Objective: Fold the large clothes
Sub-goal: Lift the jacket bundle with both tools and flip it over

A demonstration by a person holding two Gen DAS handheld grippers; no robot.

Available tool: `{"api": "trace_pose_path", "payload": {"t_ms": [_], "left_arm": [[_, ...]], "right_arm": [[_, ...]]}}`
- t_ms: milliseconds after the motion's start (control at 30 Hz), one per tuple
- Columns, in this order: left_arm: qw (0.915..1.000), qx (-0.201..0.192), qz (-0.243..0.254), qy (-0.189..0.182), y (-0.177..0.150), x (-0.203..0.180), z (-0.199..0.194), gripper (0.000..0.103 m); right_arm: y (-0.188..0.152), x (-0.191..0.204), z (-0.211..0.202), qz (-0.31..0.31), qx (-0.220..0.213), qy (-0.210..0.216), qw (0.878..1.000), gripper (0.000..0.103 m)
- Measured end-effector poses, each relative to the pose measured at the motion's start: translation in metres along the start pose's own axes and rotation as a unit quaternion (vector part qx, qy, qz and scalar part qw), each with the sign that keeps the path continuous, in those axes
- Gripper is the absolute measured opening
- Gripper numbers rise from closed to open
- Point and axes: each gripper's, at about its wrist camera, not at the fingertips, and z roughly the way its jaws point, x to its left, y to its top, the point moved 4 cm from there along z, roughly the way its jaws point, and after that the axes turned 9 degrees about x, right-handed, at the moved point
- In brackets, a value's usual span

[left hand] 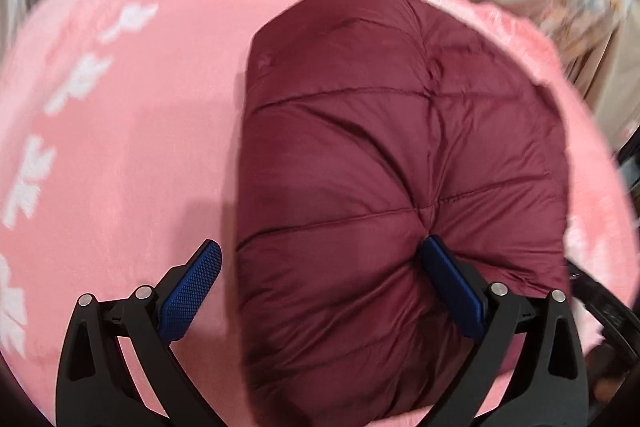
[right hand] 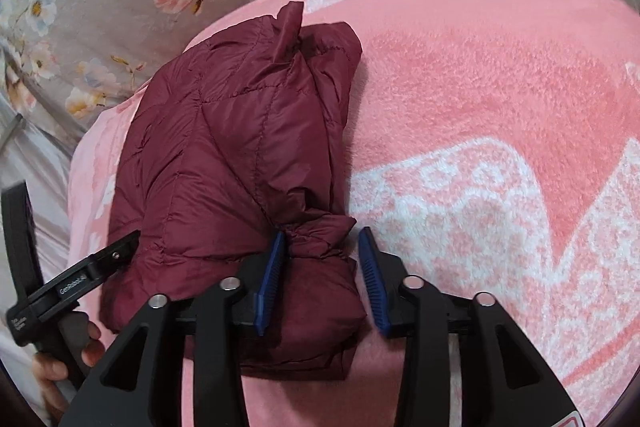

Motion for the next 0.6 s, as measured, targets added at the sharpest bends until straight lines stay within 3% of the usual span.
{"api": "trace_pose_path", "payload": {"t_ms": [100,267,400,600], "left_arm": [[0.9982,0.014,-0.043,-0.041,0.012,0.03,-0.009,0.098],[0.9863,0.063,-0.081,-0.129,0.022,0.05,0.007,0.098],[0.9899,0.062,-0.039,-0.122,0.028,0.035,0.016,0.098],[0.991,0.056,-0.002,-0.122,0.037,0.012,0.028,0.098]], "right_arm": [[0.01,-0.003,-0.002,0.019,0.016,0.045,0.999,0.065],[0.025,-0.006,0.017,0.037,0.062,0.124,0.99,0.077],[0.031,-0.001,0.022,0.032,0.068,0.153,0.985,0.084],[0.038,0.021,0.036,0.003,0.066,0.17,0.983,0.086]]}}
